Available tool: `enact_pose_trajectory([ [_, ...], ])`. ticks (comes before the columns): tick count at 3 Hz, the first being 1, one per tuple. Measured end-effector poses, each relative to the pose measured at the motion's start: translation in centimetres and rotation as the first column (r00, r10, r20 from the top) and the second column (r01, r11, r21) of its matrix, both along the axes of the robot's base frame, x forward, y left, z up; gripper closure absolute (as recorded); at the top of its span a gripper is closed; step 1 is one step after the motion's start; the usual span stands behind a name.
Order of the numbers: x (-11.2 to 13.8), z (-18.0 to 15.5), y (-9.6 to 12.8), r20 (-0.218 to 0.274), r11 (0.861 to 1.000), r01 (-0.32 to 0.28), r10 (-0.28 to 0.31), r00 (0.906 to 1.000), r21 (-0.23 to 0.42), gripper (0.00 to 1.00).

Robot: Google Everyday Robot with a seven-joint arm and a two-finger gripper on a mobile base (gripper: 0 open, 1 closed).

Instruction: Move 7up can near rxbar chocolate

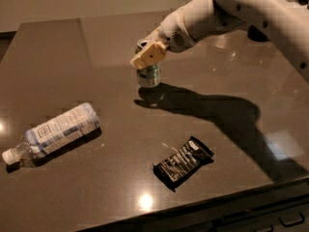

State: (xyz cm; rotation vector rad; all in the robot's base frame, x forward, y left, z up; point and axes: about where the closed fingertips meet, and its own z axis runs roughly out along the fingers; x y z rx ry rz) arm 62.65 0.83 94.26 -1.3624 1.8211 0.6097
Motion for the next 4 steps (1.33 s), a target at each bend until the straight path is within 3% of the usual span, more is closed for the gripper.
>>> enact_pose_trajectory([
  [2, -8.3, 0.9, -6.5, 0.032, 1.000, 0.006, -0.006, 0.9995, 0.026, 1.00],
  [4, -12.4, -0.9, -9.2, 0.014, 0.999, 0.011, -0.012, 0.9998, 0.031, 1.00],
])
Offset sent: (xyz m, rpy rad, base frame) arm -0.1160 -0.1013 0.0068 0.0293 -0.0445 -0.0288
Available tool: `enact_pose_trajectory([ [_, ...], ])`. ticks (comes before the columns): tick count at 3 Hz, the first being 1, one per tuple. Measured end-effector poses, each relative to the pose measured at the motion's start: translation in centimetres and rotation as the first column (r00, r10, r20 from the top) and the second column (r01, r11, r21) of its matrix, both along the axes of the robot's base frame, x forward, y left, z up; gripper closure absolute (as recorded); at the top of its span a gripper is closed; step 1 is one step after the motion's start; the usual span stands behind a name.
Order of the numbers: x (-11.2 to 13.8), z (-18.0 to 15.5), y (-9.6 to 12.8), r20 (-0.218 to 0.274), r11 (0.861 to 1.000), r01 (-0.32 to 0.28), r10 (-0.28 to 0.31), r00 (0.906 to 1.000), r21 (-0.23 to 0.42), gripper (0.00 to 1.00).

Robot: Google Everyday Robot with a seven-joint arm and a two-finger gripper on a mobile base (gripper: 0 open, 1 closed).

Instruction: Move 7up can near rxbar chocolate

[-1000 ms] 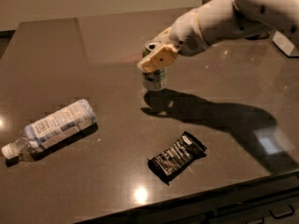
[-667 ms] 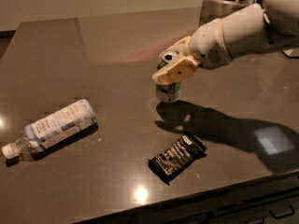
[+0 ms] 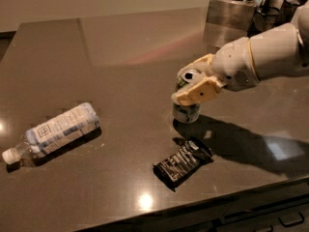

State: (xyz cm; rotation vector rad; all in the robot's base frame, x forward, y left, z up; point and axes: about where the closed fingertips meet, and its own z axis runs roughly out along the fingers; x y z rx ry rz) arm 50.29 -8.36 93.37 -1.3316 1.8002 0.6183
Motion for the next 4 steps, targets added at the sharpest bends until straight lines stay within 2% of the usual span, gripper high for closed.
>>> enact_pose_trajectory([
  [1, -0.5, -0.9, -0.3, -0.012, 0.999, -0.004, 0.005, 0.9999, 0.032, 1.00],
  [2, -1.0, -1.5, -0.6, -0.027, 0.999, -0.008, 0.009, 0.9996, 0.050, 0.84],
  [4, -2.3, -2.3, -1.3, -0.031, 1.000, -0.020, 0.021, 0.9993, 0.011, 0.36],
])
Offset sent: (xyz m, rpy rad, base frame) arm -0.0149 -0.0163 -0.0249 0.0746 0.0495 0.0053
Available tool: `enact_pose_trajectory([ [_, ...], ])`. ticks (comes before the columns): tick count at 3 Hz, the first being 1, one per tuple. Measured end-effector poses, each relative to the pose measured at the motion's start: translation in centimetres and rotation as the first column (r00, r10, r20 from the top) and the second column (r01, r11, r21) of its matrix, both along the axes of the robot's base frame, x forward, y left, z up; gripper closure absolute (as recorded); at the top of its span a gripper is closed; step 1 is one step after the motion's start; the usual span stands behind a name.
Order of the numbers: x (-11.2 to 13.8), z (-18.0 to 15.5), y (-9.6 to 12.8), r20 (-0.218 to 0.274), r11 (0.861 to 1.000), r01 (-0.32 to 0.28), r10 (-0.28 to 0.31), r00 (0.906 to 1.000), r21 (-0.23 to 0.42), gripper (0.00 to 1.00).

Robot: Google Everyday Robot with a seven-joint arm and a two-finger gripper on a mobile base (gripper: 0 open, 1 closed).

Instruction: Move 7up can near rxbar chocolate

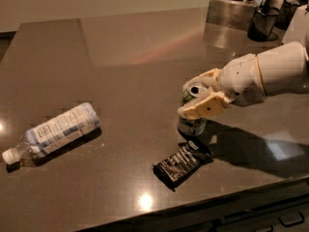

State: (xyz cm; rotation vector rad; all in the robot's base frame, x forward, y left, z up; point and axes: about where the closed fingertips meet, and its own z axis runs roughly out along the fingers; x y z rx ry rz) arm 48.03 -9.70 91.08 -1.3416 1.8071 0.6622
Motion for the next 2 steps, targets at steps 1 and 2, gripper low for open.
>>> enact_pose_trajectory([
  [1, -0.42, -0.17, -0.21, 0.009, 1.000, 0.004, -0.004, 1.0000, -0.013, 0.13],
  [2, -0.45, -0.09, 0.03, 0.010, 1.000, -0.001, 0.001, 1.0000, -0.014, 0.00],
])
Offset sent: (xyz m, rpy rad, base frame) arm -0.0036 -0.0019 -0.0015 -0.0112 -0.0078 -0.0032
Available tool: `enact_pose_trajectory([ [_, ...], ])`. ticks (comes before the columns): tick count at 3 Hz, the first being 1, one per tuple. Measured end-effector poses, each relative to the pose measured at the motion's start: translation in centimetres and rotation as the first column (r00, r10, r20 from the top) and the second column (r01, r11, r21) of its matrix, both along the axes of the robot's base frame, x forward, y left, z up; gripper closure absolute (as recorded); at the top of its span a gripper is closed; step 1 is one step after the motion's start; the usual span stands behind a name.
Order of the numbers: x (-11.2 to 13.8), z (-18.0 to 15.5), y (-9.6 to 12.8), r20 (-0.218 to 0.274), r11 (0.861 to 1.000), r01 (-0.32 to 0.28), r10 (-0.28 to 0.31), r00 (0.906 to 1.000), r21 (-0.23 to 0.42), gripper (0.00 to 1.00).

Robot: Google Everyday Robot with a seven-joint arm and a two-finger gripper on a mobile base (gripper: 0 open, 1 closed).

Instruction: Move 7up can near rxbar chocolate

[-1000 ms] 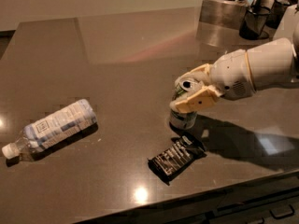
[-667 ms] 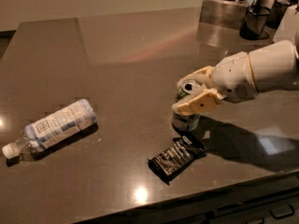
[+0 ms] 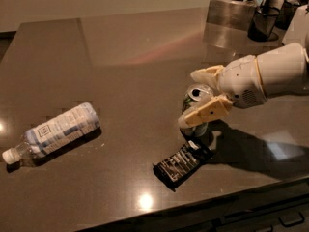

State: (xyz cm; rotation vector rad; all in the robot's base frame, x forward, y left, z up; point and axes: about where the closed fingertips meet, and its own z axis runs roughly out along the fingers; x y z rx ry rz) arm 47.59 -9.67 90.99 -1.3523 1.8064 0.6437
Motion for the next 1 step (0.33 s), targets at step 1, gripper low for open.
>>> enact_pose_trajectory([
  [1, 0.00, 0.00, 0.01, 0.000, 1.000, 0.000, 0.000, 1.0000, 0.000, 0.00],
])
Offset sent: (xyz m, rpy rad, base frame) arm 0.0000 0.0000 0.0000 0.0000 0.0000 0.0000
